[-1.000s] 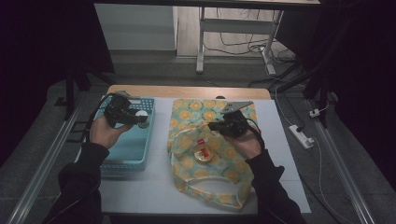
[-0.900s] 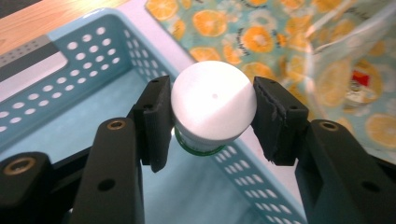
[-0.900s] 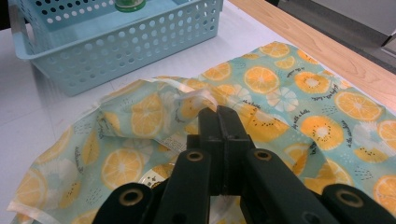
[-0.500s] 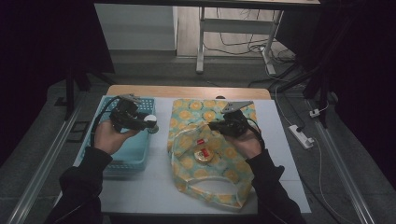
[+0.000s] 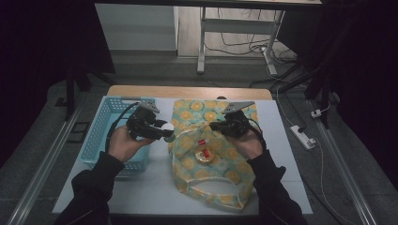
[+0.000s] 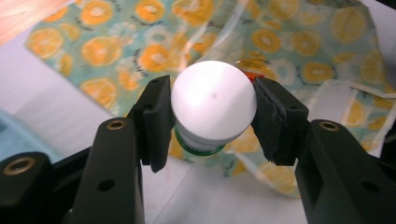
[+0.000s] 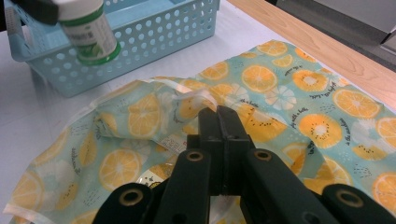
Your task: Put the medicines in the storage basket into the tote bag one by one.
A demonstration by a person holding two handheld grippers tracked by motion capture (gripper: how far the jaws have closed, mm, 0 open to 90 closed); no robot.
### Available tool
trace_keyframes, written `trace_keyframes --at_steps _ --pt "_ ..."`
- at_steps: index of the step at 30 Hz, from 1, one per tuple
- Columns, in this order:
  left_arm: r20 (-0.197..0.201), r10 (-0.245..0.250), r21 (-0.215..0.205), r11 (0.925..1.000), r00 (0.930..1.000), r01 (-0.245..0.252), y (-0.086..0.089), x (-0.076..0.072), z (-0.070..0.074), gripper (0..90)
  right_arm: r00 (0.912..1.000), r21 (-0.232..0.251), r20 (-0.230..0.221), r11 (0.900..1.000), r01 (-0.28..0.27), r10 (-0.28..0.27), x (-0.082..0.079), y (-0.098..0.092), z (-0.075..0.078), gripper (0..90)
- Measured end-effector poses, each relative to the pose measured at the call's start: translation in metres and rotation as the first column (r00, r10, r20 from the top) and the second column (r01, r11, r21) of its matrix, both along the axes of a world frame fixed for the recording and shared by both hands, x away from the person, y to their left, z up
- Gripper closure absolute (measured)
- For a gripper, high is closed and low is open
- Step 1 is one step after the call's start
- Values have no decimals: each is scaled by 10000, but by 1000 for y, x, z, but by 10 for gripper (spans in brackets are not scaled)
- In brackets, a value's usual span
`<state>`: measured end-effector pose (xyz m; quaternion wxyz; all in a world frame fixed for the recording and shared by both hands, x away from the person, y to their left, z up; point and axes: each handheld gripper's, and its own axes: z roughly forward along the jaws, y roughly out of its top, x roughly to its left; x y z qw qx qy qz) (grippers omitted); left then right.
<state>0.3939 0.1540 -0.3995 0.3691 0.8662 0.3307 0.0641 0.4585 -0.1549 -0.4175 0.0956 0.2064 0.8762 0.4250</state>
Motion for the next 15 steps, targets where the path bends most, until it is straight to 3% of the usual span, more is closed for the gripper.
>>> trace_keyframes --at_steps 15 --pt "130 -1110 24 9938 9937 1110 -49 -2 -8 502 10000 15 6 10000 49 -49 0 0 0 896"
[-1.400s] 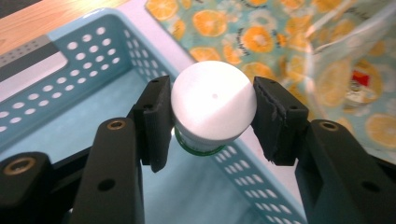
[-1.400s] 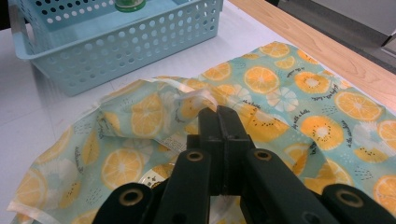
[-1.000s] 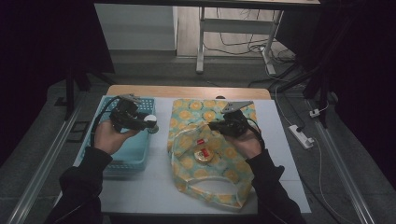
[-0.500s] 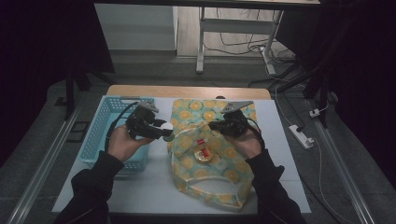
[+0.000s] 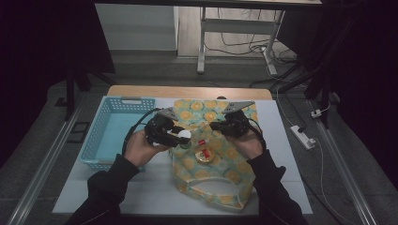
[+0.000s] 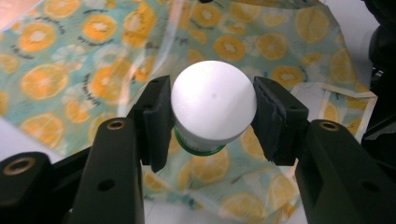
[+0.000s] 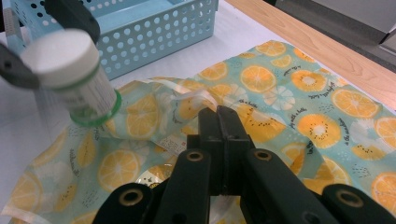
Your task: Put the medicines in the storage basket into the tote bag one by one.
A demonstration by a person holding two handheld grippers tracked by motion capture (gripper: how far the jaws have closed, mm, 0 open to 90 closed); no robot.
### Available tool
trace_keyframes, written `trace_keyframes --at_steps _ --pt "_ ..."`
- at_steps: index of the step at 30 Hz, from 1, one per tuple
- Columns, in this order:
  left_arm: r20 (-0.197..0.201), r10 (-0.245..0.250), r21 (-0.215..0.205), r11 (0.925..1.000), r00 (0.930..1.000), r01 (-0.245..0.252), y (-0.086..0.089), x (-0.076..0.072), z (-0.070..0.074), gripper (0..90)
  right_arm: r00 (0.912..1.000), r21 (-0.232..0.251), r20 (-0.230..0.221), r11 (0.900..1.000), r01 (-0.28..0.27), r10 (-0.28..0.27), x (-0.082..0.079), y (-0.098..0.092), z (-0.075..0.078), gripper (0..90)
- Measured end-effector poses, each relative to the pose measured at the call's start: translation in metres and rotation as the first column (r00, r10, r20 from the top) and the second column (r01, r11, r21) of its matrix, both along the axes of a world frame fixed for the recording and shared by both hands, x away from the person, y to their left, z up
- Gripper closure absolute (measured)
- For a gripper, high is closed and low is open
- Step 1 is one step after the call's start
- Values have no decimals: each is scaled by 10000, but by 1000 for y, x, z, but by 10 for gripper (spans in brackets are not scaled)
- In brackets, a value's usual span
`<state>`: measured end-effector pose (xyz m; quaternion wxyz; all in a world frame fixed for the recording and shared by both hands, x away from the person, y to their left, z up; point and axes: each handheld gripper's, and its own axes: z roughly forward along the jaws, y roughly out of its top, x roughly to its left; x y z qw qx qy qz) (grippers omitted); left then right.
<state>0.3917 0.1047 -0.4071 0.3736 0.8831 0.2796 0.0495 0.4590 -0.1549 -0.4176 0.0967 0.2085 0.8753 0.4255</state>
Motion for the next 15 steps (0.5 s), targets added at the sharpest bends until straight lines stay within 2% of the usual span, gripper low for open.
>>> trace_keyframes --at_steps 15 --pt "138 -423 241 9988 9990 420 -40 11 -23 501 10000 18 28 10000 33 -33 0 0 0 895"
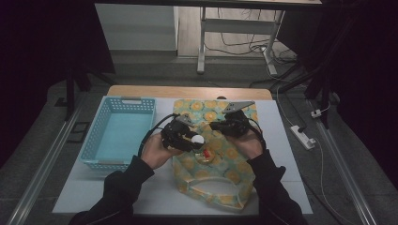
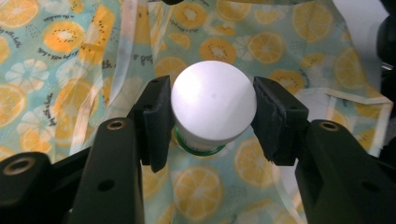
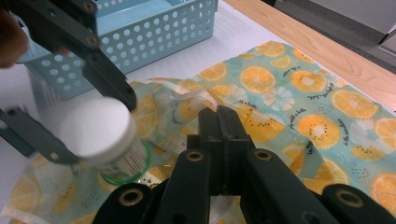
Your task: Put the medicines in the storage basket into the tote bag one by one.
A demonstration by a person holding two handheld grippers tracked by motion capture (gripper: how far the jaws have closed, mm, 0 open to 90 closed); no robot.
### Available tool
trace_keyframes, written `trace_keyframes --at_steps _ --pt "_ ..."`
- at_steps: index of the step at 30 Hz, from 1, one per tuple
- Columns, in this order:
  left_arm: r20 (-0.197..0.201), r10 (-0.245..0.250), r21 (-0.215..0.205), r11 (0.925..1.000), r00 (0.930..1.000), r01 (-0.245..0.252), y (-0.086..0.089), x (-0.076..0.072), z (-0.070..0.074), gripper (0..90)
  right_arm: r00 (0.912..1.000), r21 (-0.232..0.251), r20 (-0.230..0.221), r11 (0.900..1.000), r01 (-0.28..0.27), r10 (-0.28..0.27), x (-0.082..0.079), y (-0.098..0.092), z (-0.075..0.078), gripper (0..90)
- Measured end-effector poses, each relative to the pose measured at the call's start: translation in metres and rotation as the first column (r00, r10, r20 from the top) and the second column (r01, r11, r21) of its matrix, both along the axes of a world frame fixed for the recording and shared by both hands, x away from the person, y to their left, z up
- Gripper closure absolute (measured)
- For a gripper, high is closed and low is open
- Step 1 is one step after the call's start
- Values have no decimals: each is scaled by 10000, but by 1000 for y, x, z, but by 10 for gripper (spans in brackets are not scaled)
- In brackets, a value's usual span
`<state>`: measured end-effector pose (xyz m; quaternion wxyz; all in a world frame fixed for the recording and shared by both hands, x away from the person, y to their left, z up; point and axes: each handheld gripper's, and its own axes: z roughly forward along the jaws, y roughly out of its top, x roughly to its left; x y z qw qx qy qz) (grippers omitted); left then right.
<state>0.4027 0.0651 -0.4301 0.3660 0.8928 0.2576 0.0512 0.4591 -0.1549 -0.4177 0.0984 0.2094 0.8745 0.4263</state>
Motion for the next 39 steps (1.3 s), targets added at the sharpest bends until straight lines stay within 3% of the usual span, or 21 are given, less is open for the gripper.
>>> trace_keyframes --at_steps 9,21,28,35,39 --pt "1 -2 37 10000 10000 2 -17 9 -15 501 10000 1 1 10000 16 -16 0 0 0 895" --pt "-94 87 83 9999 9999 -87 -25 19 -33 500 10000 -39 3 10000 -28 28 0 0 -1 895" --pt "112 50 293 9996 9999 -53 -30 20 -43 499 10000 -107 53 9999 -27 28 -1 0 -1 896" --pt "-7 92 -27 10000 10000 -92 -27 22 -45 486 10000 -113 55 9999 -33 34 -1 0 -1 895" --pt "-53 147 -214 9997 9999 -148 -26 19 -40 385 10000 -95 83 9999 -35 36 -1 0 0 895"
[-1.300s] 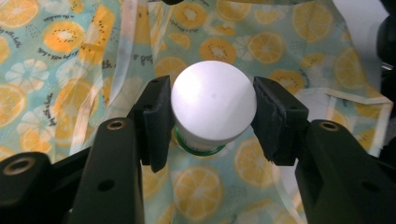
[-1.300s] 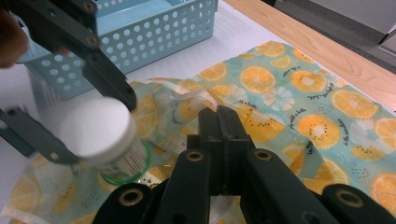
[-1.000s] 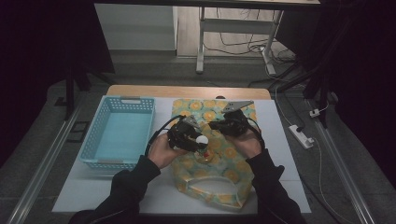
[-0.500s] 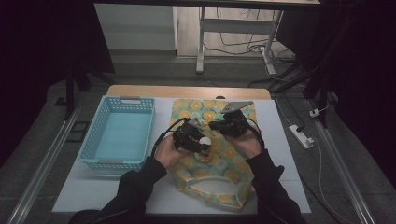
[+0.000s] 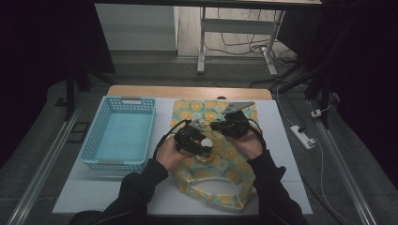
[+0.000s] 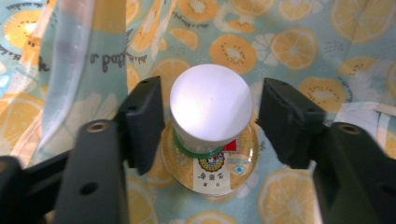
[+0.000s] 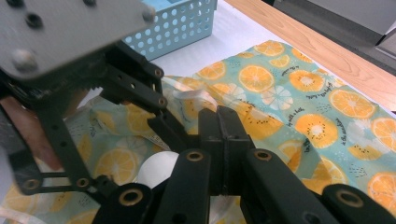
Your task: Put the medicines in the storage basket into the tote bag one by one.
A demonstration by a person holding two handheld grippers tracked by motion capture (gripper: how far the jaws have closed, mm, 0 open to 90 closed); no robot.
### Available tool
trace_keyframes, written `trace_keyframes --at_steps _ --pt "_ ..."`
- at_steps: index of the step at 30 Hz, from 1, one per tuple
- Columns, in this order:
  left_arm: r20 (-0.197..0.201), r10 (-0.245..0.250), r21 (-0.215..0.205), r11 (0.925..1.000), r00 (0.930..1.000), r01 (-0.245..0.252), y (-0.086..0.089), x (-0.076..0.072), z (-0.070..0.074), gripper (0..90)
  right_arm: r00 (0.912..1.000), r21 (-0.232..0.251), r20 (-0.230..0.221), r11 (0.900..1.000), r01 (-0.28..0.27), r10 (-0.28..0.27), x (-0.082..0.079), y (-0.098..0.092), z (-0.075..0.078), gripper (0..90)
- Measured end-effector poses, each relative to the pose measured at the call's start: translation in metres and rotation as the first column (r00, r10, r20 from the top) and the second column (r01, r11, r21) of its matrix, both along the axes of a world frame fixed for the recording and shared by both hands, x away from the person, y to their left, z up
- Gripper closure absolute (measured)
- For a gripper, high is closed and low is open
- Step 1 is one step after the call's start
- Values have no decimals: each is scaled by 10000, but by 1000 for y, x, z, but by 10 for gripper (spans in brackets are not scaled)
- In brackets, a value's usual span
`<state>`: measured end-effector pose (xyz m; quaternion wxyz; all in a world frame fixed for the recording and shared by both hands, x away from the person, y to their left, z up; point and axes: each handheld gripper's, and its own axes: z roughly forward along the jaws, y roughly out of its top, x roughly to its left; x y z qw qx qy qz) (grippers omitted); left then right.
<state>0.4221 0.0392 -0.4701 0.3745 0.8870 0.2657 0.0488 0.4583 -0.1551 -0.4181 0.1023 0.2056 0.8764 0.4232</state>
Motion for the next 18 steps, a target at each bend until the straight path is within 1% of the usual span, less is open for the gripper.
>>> trace_keyframes --at_steps 2,5,6,8,11,13,16,18 --pt "-46 38 -19 10000 10000 -38 2 -2 3 335 10000 4 14 10000 -11 11 0 0 0 895" --pt "-44 -35 -78 10000 10000 35 4 -6 6 273 10000 -9 19 10000 -24 24 0 0 0 895" --pt "-97 -81 -159 9998 9999 79 5 -7 6 250 10000 -12 20 10000 -26 26 0 0 0 895" --pt "-80 -160 -129 9998 9998 159 7 -11 7 229 10000 -3 30 10000 -24 24 0 0 0 895" --pt "-269 -107 -380 9992 9996 97 12 -15 8 199 10000 4 37 10000 -27 27 0 0 1 895" --pt "-306 -11 -444 9990 9995 -2 15 -17 8 172 10000 13 47 10000 -21 21 -1 0 1 894" --pt "-345 -17 -526 9986 9994 -1 19 -21 8 114 10000 9 31 10000 -36 36 -1 0 1 895" --pt "-425 -4 -665 9978 9991 -24 22 -24 7 81 10000 -2 29 10000 -37 37 -1 1 1 895"
